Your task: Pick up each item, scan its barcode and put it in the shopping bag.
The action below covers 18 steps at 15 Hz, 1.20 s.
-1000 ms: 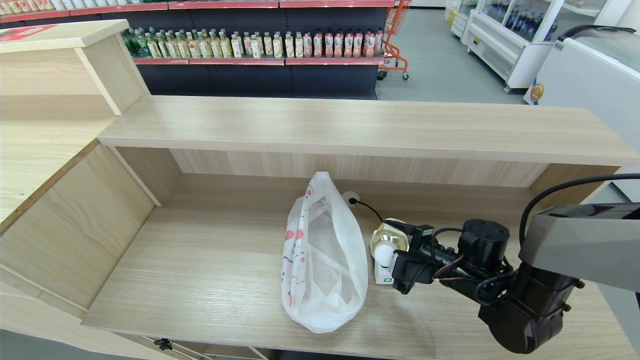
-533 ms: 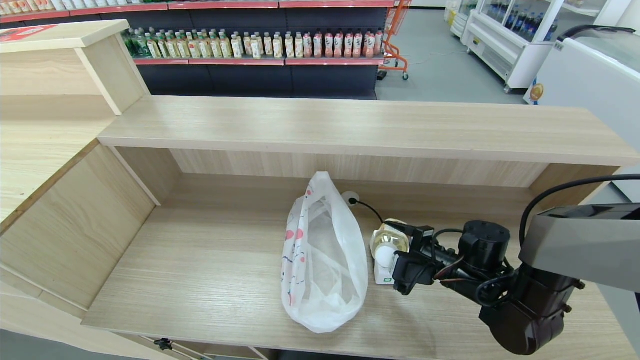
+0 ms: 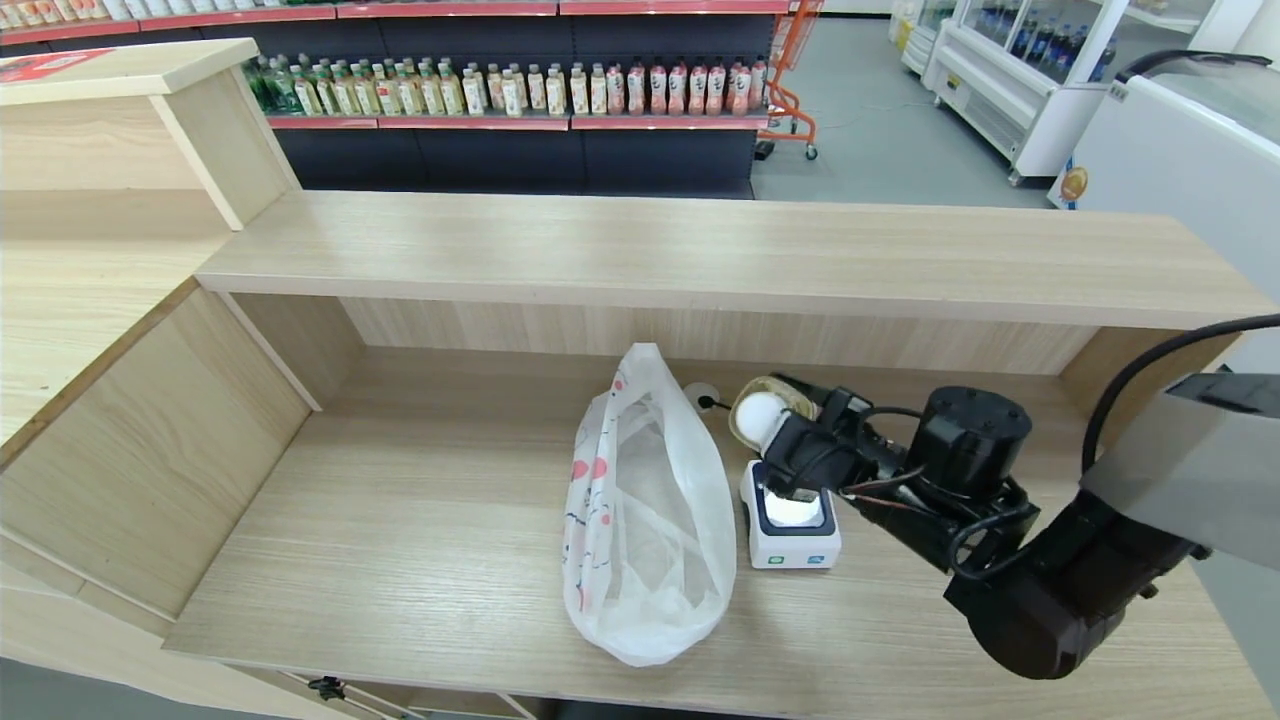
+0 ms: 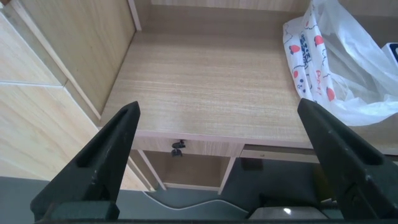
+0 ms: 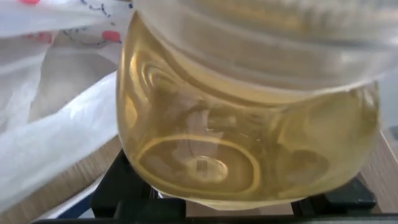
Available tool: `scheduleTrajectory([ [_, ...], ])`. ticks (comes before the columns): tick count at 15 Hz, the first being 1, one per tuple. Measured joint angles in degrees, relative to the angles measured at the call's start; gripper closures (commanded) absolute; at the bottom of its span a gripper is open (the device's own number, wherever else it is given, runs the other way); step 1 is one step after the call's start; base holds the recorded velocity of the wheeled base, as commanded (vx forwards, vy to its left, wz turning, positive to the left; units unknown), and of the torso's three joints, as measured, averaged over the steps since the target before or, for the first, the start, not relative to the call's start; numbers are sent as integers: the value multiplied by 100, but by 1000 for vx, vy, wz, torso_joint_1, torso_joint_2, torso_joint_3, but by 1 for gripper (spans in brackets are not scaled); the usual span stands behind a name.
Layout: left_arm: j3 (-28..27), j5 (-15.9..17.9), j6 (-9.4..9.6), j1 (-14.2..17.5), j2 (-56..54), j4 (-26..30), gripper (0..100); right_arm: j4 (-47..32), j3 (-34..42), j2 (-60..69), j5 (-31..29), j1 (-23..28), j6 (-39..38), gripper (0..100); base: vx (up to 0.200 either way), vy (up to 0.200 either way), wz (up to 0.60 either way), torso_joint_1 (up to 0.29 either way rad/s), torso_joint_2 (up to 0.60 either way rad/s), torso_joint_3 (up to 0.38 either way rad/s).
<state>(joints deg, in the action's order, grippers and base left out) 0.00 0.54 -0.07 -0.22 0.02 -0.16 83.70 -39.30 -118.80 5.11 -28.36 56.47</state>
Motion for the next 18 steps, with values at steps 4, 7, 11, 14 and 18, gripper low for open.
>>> scheduleTrajectory([
  [4,0,0,0,0,0,0,0,-1479,-396,946,-924,-408,-2615,100,0,0,0,0,0,0],
  [7,0,6,28,1,0,0,0,-2548,-492,1593,-995,-469,-4196,100,0,0,0,0,0,0],
  [11,0,6,28,4,0,0,0,-2894,-221,2061,-978,-361,-4903,100,0,0,0,0,0,0],
  [14,0,9,10,1,0,2,0,-2918,-50,2150,-953,-323,-5259,100,0,200,0,-7,2,4],
  [18,0,9,15,-2,0,0,0,-2899,-50,2042,-735,-336,-5424,100,0,200,0,13,8,0],
])
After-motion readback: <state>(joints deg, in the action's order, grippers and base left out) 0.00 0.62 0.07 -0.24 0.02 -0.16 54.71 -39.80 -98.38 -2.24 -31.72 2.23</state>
